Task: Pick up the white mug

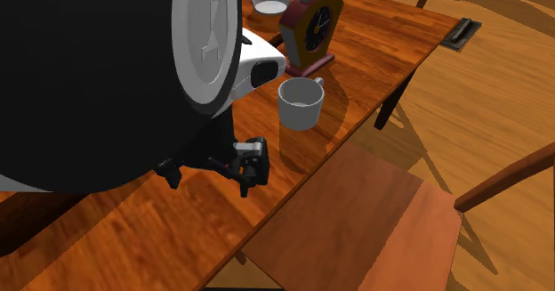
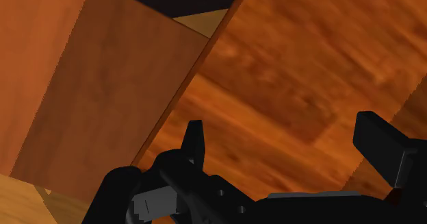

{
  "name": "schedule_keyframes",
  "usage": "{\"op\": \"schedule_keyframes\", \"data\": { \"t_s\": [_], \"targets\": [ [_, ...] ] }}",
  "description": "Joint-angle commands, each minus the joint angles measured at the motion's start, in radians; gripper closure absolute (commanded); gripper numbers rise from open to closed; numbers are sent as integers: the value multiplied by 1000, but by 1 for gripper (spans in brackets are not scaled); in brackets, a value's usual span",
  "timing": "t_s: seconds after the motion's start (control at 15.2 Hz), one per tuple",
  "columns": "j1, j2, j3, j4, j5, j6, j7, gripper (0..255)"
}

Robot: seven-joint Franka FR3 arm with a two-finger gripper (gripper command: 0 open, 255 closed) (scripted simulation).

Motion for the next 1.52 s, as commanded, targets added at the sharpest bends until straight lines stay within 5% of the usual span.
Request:
{"op": "schedule_keyframes", "data": {
  "t_s": [0.0,0.73,1.45],
  "targets": [
    [0,0,0,0,0,0,0,0],
    [-33,463,-28,321,-93,94,-73,0],
    [-52,900,-43,774,-163,41,-119,0]
  ]
}}
